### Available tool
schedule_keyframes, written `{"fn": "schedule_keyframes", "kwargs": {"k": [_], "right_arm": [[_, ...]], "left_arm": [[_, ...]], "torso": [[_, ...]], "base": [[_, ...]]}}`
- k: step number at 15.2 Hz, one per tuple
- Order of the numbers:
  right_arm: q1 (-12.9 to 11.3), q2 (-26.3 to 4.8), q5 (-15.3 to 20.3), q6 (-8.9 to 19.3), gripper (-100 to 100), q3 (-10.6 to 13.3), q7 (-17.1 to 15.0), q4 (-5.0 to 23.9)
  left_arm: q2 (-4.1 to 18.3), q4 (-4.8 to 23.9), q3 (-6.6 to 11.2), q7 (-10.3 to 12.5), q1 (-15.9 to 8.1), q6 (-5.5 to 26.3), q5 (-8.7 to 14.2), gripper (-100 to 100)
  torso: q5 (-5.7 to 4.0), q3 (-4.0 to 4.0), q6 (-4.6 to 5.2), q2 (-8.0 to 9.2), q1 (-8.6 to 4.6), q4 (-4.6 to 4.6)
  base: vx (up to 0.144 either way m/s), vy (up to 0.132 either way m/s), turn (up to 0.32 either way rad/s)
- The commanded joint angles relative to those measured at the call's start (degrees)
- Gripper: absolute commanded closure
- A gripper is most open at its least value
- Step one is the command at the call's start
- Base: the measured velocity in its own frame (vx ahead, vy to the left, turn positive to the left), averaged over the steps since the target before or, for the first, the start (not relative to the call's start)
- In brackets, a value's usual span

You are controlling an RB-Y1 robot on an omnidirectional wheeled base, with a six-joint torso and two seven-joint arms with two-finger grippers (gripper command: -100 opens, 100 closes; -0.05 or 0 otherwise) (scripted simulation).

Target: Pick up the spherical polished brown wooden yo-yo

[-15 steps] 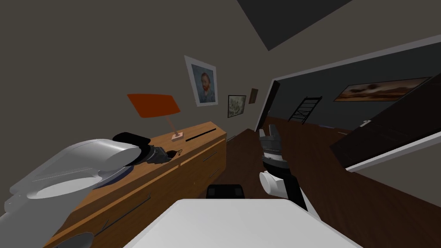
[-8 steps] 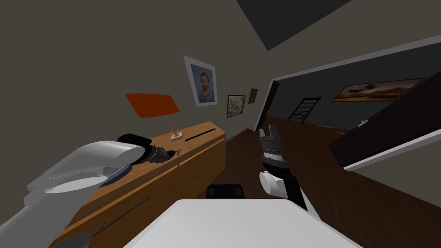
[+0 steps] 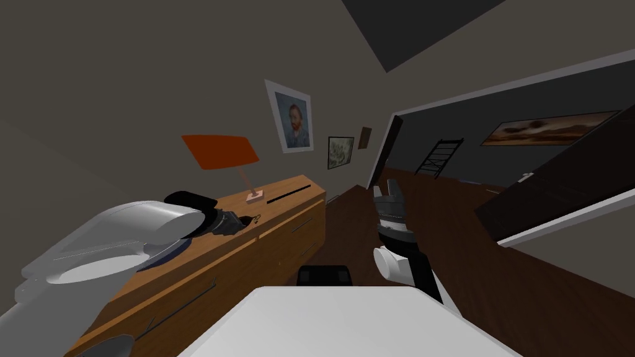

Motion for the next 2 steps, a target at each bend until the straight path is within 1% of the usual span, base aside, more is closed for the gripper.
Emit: {"fn": "schedule_keyframes", "kwargs": {"k": [1, 2], "right_arm": [[0.0, 0.0, 0.0, 0.0, 0, 0.0, 0.0, 0.0], [0.0, 0.0, 0.0, 0.0, 0, 0.0, 0.0, 0.0]], "left_arm": [[0.4, -1.7, 0.66, 1.3, 0.1, 1.5, 1.0, 100], [0.2, -0.9, 0.46, 0.6, 0.1, 0.8, 0.6, 100]], "torso": [[0.0, 0.0, 0.0, 0.0, 0.0, 0.0], [0.0, 0.0, -0.01, 0.01, -0.01, 0.0]], "base": [[0.008, 0.026, 0.01], [0.005, 0.014, 0.003]]}}
